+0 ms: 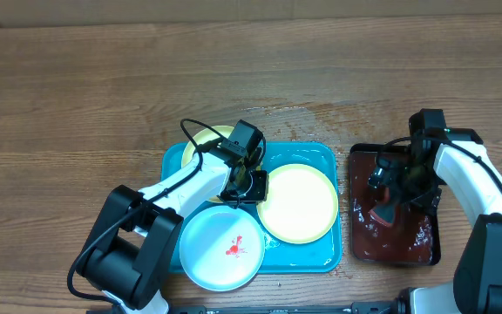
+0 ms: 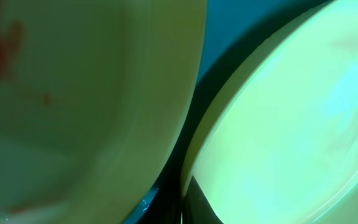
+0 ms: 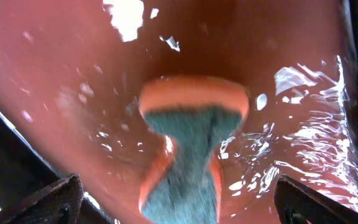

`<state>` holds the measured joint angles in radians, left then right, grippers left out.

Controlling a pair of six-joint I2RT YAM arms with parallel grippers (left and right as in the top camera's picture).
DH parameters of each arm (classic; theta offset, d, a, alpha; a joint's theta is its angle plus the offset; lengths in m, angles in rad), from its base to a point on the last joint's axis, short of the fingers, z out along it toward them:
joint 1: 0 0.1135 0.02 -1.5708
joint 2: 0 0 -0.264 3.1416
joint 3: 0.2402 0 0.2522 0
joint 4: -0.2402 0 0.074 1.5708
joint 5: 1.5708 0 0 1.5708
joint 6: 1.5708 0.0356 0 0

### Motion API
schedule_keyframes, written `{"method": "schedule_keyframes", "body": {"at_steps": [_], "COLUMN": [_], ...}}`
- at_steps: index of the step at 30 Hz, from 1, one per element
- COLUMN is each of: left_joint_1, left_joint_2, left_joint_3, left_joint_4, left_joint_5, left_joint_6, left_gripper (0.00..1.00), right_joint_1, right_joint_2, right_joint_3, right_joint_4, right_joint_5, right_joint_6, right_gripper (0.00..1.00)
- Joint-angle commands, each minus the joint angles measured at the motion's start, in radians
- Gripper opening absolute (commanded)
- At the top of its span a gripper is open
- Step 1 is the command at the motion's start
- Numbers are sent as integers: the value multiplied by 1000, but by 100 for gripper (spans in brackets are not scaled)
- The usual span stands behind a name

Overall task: Clean dirty plates on tray and stack at the side
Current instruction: 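Return the sponge to the dark tray with the right gripper, then lift the cleaned yellow plate with the left gripper toward the dark tray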

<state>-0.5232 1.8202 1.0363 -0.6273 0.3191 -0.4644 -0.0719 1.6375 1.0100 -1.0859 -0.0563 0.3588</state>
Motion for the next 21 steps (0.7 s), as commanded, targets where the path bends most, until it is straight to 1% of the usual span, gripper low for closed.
{"method": "schedule_keyframes", "body": {"at_steps": [1, 5, 8, 10, 18, 21], "left_joint_1": [0, 0, -1, -1, -1, -1], "left_joint_2": [13, -7, -35, -47, -105, -141], "left_joint_3": [23, 74, 116, 131, 145, 148], "left_joint_4": [1, -8, -27, -44, -77, -77], "left_joint_5": [1, 21, 22, 22, 25, 48], "left_joint_6": [24, 24, 23, 23, 23, 24], "left_gripper": [4, 4, 4, 4, 4, 4], "right_joint_1": [0, 0, 0, 0, 0, 0], "right_joint_2": [-1, -9, -11, -11, -11, -11], "right_joint_3": [89, 230, 402, 480, 704, 789], "right_joint_4": [-45, -143, -246, -291, -422, -472], "right_joint_5": [-17, -17, -17, -17, -17, -17], "right_joint_6": [-13, -16, -16, -20, -20, -40], "right_gripper": [100, 100, 100, 100, 100, 100]}}
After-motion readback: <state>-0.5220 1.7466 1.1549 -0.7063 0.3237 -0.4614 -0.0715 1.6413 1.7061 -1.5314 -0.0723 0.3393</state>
